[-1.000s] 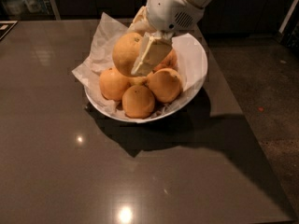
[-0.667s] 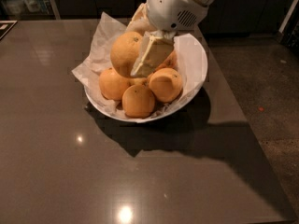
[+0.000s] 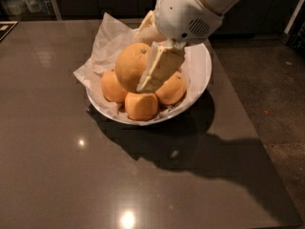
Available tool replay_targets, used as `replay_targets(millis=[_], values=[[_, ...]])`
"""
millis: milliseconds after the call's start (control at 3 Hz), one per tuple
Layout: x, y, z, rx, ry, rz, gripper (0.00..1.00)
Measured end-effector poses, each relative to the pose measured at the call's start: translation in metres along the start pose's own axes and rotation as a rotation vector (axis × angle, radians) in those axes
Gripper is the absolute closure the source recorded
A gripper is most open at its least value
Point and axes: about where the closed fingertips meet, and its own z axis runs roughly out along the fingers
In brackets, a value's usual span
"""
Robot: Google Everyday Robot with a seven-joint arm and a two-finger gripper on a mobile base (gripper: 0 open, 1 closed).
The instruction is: Pick orange from white bowl
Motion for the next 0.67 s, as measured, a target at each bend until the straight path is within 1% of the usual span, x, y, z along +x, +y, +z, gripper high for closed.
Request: replay_targets(millis=[333, 667], values=[[-0.0121, 0.0383, -0.0111, 0.004, 0.001, 0.046, 1.0], [-0.0127, 0.0423, -0.0124, 0.004, 0.004, 0.049, 1.0]])
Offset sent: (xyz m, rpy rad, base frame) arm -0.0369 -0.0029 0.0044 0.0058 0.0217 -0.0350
